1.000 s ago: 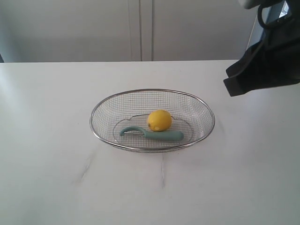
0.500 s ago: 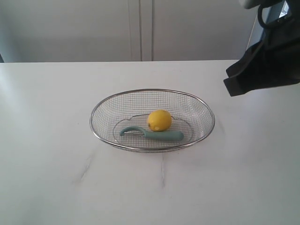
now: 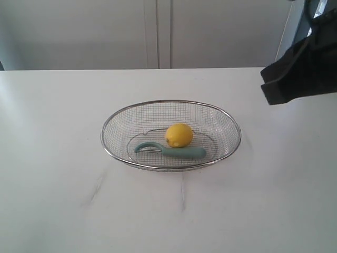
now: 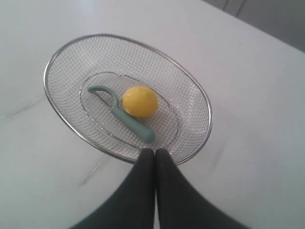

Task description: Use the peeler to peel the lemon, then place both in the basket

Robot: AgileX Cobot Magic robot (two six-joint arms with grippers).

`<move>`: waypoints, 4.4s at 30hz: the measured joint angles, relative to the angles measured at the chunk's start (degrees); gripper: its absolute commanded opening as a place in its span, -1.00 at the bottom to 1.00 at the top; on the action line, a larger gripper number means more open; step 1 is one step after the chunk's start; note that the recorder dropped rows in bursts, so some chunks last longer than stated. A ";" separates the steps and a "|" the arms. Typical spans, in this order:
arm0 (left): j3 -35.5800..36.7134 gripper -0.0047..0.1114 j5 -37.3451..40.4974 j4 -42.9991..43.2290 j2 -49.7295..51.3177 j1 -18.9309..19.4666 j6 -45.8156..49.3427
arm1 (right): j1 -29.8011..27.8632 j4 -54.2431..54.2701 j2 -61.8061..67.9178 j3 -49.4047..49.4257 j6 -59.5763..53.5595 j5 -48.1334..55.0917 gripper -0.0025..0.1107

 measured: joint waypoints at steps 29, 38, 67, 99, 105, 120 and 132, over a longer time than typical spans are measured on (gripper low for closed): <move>0.00 -0.92 0.00 0.09 0.00 0.00 0.04 | -17.32 -0.02 -42.41 0.42 0.00 -0.11 -0.96; 0.00 -0.92 0.00 0.09 0.00 0.00 0.04 | -17.32 -0.02 -49.00 8.64 0.00 -0.11 -0.96; 0.00 -0.92 0.00 0.09 0.00 0.00 0.04 | -22.73 -11.89 -58.39 47.62 23.90 -28.09 -0.96; 0.00 -0.92 0.00 0.09 0.00 0.00 0.04 | -17.74 -13.40 -58.63 59.63 24.00 -26.71 -0.96; 0.00 -0.92 0.00 0.09 0.00 0.00 0.04 | -17.60 -13.40 -58.63 59.63 24.00 -26.71 -0.96; 0.00 -0.92 0.00 0.09 0.00 0.00 0.04 | -17.60 -13.40 -58.63 59.63 24.00 -26.71 -0.96; 0.00 -0.92 0.00 0.09 0.00 0.00 0.04 | -17.60 -13.40 -58.63 59.63 24.00 -26.71 -0.96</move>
